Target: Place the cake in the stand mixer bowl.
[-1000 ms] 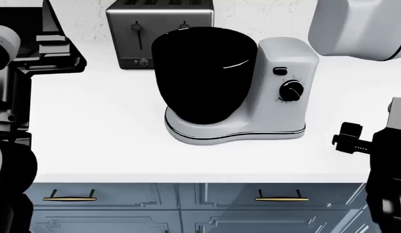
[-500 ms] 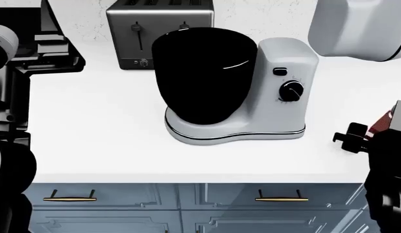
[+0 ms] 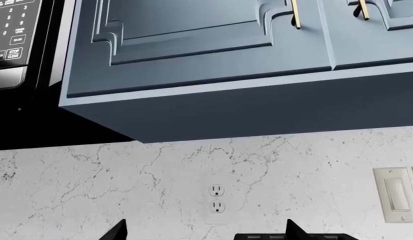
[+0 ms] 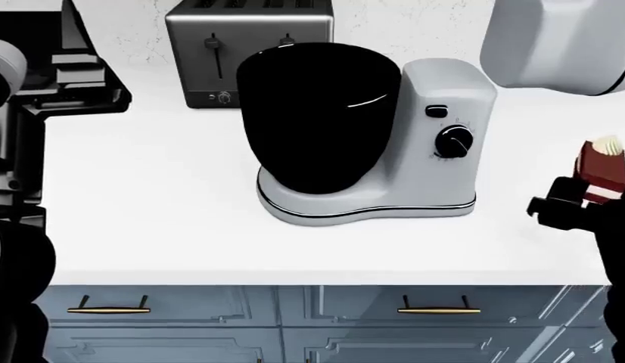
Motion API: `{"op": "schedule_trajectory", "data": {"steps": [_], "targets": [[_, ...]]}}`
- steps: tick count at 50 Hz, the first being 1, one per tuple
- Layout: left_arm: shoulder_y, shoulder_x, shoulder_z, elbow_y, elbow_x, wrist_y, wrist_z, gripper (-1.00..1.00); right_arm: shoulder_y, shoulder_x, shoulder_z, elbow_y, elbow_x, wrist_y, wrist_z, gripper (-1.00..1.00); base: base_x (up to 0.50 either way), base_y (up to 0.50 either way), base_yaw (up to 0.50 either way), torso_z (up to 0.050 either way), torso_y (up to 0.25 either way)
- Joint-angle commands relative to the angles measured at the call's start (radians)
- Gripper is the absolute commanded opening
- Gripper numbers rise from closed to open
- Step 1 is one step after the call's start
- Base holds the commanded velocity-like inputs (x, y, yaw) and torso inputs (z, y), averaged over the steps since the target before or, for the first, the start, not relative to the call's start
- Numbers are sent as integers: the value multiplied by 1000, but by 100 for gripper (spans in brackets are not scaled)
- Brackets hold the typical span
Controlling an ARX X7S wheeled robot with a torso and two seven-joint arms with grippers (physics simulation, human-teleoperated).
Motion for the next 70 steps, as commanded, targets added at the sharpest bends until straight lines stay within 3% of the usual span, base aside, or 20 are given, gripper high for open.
{"op": "schedule_trajectory", "data": {"steps": [1,4,11,19,31,52,57,64,70], "targets": [[-4,15,-23,4,13,-3,16,100,4,27,66,-265,49,162,-119,-100,0,0,0,0,0],[25,19,-23,3,19,26,17,100,-27,72,157,-354,210,219,-103,-100,0,0,0,0,0],[2,13,-25,7,9,-2,12,100,-101,279,420,-320,1163,214,444,-100,0,0,0,0,2],[0,10,-22,9,8,-4,8,100,-189,432,516,-324,1583,113,635,-100,0,0,0,0,1],[2,5,-18,8,7,-2,4,100,-181,461,456,-422,1745,35,599,-100,0,0,0,0,1],[4,-3,-25,11,-1,-2,-3,100,34,370,391,-432,1997,133,675,-100,0,0,0,0,1],[8,-3,-25,10,-2,2,-4,100,85,375,328,-425,2021,104,714,-100,0,0,0,0,0],[15,-5,-27,10,-2,12,-6,100,265,401,139,-397,2005,11,759,-100,0,0,0,0,1],[-3,-8,-26,11,-8,-6,-10,100,429,358,-21,-322,1925,11,757,-100,0,0,0,0,0]]}}
